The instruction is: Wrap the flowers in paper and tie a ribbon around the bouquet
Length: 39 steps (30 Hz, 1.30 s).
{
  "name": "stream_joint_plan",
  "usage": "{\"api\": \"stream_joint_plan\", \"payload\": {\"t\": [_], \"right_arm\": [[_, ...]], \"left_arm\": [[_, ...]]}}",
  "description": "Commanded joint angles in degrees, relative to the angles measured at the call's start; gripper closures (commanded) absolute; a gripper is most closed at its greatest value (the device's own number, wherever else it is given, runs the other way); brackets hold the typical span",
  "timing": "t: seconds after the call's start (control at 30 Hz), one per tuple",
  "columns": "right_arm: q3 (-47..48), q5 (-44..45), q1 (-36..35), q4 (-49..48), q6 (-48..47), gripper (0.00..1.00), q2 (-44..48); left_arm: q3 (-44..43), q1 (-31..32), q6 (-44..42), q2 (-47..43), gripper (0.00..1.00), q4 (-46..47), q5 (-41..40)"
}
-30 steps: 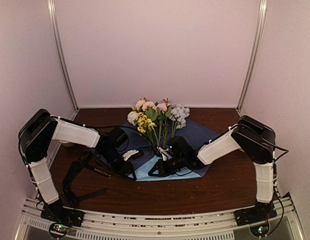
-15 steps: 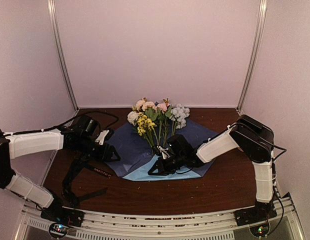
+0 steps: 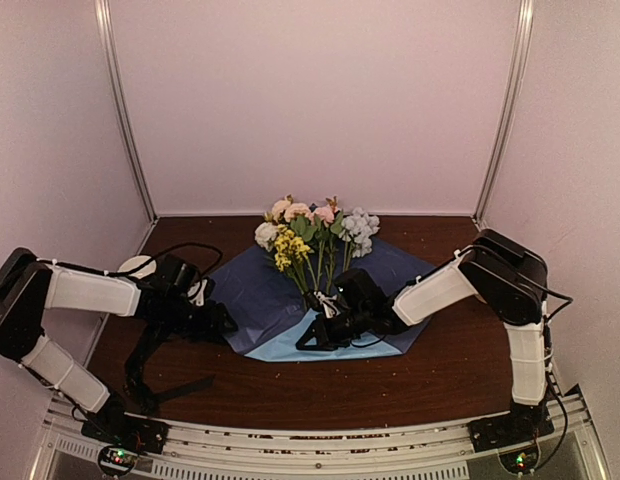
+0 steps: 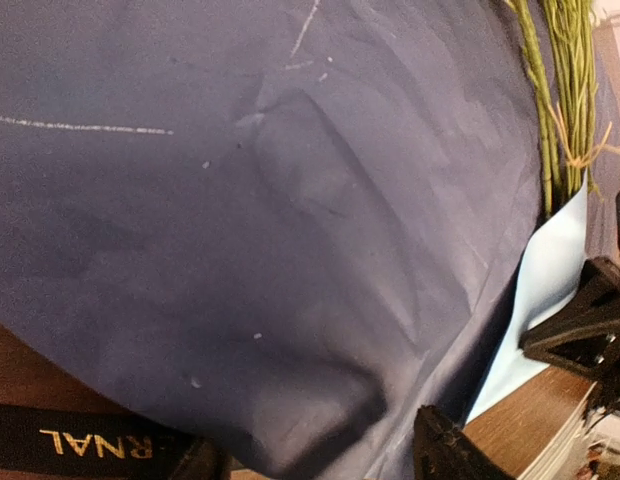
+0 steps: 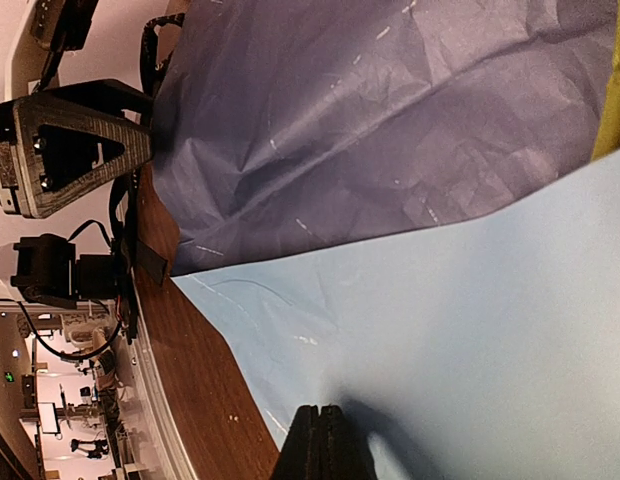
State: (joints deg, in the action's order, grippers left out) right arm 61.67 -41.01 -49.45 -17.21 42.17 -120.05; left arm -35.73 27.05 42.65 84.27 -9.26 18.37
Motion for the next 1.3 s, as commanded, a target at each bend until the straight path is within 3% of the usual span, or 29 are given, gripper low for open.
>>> {"api": "stream_joint_plan", "payload": {"t": [0.0,0.07,0.2,0.33,0.53,0.9,1.1,1.27], "right_arm": [[-1.11,2.98,0.2,4.06,-0.51,1.0,-1.88],[-1.11,3.12,0.2,3.87,-0.36,1.0,-2.01],[-1.28,3.41,0.23,3.77,-0.25,1.0,-2.07],[-1.46,3.62,0.21,3.77,-0.11,1.0,-2.35],[-1.27,3.81,0.25,3.85,0.27,1.0,-2.9],[-3.76,2.62,0.25,-2.74,2.4,1.0,-1.14],[-6.21,2.84,0.4,-9.18,5.21,0.97,4.53],[-11.02,7.43,2.25,-8.12,7.9,0.93,12.95]], "left_arm": [[0.58,-0.29,3.49,1.06,0.45,7.26,0.44],[0.53,-0.28,3.64,0.62,0.59,9.16,1.15],[-0.9,-0.28,1.3,-1.55,1.0,8.73,-0.6],[-3.0,0.92,-2.77,-3.7,1.0,7.15,-0.67],[-14.99,7.68,-12.2,-2.35,1.0,-4.73,-4.29],[-41.64,12.97,-21.32,16.3,1.0,-13.83,3.88],[-50.82,12.94,-23.41,25.25,1.0,-16.33,5.44],[-52.8,12.94,-24.21,28.35,1.0,-17.34,5.03]]}}
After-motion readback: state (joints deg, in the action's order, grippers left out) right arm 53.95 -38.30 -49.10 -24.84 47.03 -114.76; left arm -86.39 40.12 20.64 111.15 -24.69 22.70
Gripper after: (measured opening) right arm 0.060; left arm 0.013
